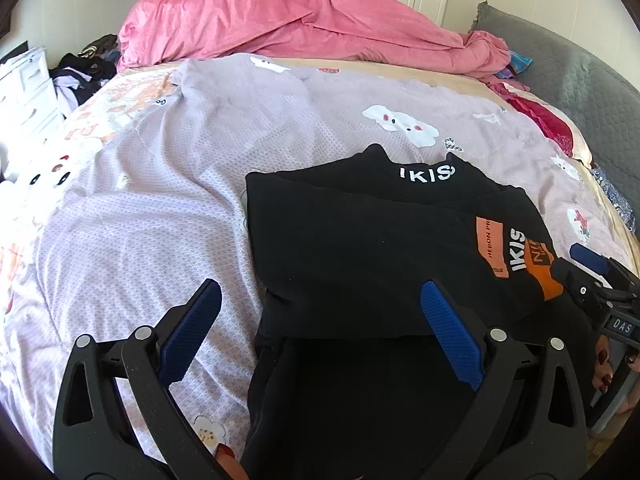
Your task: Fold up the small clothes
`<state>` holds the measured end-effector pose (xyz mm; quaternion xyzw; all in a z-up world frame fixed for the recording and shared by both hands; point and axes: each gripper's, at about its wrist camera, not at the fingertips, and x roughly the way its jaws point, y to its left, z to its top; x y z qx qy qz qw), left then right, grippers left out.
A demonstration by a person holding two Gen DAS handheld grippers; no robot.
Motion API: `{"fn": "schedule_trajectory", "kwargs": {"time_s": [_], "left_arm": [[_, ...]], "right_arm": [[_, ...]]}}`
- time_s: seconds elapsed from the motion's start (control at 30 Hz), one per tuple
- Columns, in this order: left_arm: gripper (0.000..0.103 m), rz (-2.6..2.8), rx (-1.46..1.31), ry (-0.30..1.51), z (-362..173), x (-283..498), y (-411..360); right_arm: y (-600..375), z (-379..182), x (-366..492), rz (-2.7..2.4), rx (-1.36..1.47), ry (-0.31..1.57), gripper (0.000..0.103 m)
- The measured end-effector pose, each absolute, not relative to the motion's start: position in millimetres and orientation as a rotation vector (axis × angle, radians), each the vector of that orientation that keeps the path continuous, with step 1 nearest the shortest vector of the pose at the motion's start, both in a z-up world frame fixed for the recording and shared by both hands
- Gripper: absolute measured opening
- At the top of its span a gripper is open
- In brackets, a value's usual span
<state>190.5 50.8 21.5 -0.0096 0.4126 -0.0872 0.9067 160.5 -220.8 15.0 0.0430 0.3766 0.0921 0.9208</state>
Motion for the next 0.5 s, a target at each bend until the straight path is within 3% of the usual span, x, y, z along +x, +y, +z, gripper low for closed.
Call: {"fn": "schedule_trajectory", "kwargs": {"time_s": [0.5], "left_arm": [[0.094, -0.147, -0.058, 0.783, 42.2, 162.5, 73.1]], "right_arm": [[-226.4, 26.5, 133.8, 0.175, 0.072, 0.726, 0.095]]}}
